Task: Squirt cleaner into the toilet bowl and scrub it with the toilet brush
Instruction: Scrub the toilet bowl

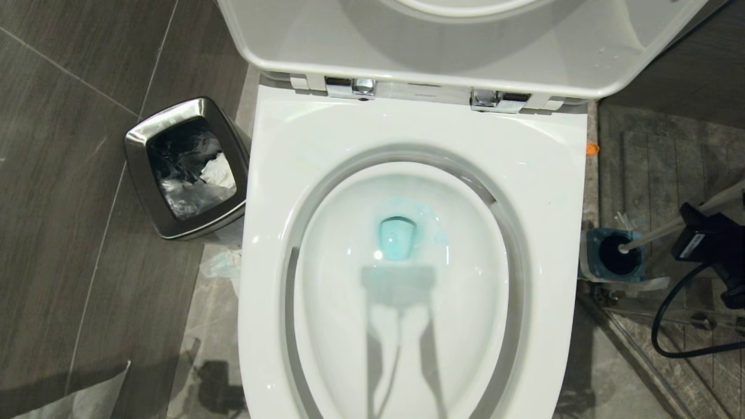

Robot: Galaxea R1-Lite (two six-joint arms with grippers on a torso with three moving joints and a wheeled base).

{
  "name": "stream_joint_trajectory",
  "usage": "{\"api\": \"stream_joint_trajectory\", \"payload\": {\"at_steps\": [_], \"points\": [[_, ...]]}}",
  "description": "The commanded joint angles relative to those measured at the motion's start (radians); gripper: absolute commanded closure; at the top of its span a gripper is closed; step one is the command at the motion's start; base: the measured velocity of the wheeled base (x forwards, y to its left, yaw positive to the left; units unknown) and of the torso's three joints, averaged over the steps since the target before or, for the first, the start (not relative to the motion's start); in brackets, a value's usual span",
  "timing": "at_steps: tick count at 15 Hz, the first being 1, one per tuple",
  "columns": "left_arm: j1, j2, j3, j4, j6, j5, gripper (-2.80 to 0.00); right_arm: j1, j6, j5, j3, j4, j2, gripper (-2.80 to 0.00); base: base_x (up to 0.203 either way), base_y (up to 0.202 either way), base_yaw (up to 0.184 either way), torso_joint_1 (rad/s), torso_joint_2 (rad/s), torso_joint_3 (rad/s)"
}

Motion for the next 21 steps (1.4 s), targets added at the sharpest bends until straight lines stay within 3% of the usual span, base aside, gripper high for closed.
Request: {"api": "stream_joint_trajectory", "payload": {"at_steps": [1,14,21], "points": [[0.000,0.000,0.000,0.000,0.001,0.000,0.00,0.000,-0.001,-0.001,0.033,-0.010,-0.045,0.00,0.000,0.000,0.000,0.000,0.00,0.000],[0.000,0.000,0.000,0.000,0.000,0.000,0.00,0.000,-0.004,-0.003,0.083,0.007,-0.250,0.00,0.000,0.000,0.000,0.000,0.00,0.000],[0.000,0.000,0.000,0.000,0.001,0.000,0.00,0.002,-0.003,0.002,0.046,0.155,-0.379,0.00,0.000,0.000,0.000,0.000,0.00,0.000]]}}
